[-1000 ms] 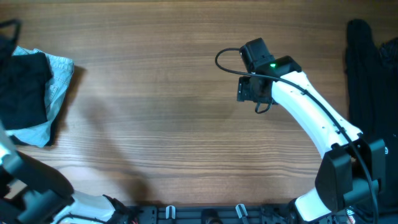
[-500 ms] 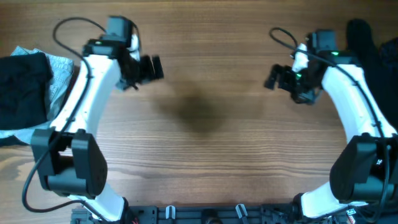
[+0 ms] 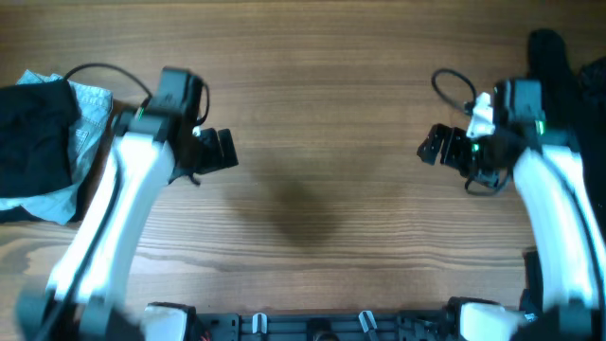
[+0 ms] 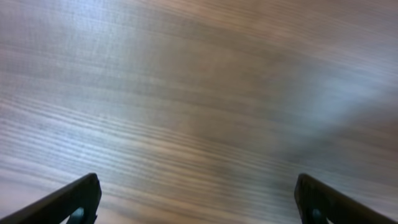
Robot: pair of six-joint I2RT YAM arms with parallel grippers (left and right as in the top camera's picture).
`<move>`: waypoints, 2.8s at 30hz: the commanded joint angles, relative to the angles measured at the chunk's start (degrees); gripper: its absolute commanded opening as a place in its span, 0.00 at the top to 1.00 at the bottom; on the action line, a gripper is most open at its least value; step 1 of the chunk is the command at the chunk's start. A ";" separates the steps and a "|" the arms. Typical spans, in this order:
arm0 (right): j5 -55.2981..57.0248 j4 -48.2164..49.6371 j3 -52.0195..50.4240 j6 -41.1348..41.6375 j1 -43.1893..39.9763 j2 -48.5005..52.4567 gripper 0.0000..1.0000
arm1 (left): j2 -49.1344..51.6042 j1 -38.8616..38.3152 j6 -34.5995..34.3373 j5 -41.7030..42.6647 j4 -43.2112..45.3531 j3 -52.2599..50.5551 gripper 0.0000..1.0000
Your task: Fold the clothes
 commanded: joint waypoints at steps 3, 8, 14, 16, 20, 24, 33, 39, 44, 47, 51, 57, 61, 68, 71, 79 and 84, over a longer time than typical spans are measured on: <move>12.87 12.98 -15.21 5.97 5.42 -27.78 0.00 | -30.64 0.07 1.70 2.43 17.27 -19.02 0.00; 14.58 16.61 -20.37 6.03 6.08 -43.87 0.00 | -47.45 0.07 1.70 2.27 20.48 -24.17 0.00; 14.56 16.11 -20.37 6.03 6.08 -48.22 0.00 | -57.59 0.07 1.70 2.29 17.16 -24.17 0.00; 14.58 16.13 -20.37 6.05 6.08 -47.67 0.00 | -57.83 0.07 1.68 2.29 16.76 -24.17 0.00; 14.56 16.11 -20.37 6.03 6.08 -46.58 0.00 | -57.66 0.07 1.68 2.29 16.74 -24.17 0.00; 14.56 16.13 -20.35 6.01 6.08 -45.51 0.00 | -57.66 0.07 1.68 2.29 16.74 -24.17 0.00; 15.96 12.87 -20.48 5.44 6.08 -46.64 0.00 | -57.66 0.07 1.70 2.29 16.74 -24.17 0.00; 16.90 19.43 -27.74 0.61 6.08 -58.62 0.00 | -57.66 0.07 1.68 2.29 16.74 -24.17 0.00; 14.51 33.09 -43.39 0.22 6.08 -74.05 0.00 | -57.66 0.07 1.68 2.27 16.74 -24.17 0.00; 14.51 44.30 -51.84 0.22 6.08 -78.40 0.00 | -57.66 0.07 1.68 2.27 16.74 -24.17 0.00; 14.58 58.62 -59.98 -1.77 6.08 -78.31 0.00 | -57.66 0.07 1.68 2.27 16.76 -24.17 0.00; 9.99 57.59 -61.66 -15.56 6.08 -78.34 0.00 | -57.66 0.07 1.68 2.29 16.74 -24.17 0.00; 9.81 55.19 -61.64 -15.54 6.08 -77.79 0.00 | -57.66 0.07 1.70 2.29 16.74 -24.17 0.00; 9.79 55.17 -61.64 -15.54 6.08 -77.48 0.00 | -57.66 0.07 1.68 2.29 16.74 -24.17 0.00; 9.81 55.15 -61.64 -15.56 6.08 -77.48 0.00 | -57.66 0.07 1.68 2.29 16.76 -24.17 0.00; 9.79 55.17 -61.64 -15.54 6.08 -77.48 0.00 | -57.66 0.07 1.70 2.29 16.74 -24.17 0.00; 9.79 55.15 -61.64 -15.54 6.08 -77.48 0.00 | -57.66 0.07 1.68 2.29 16.76 -24.17 0.00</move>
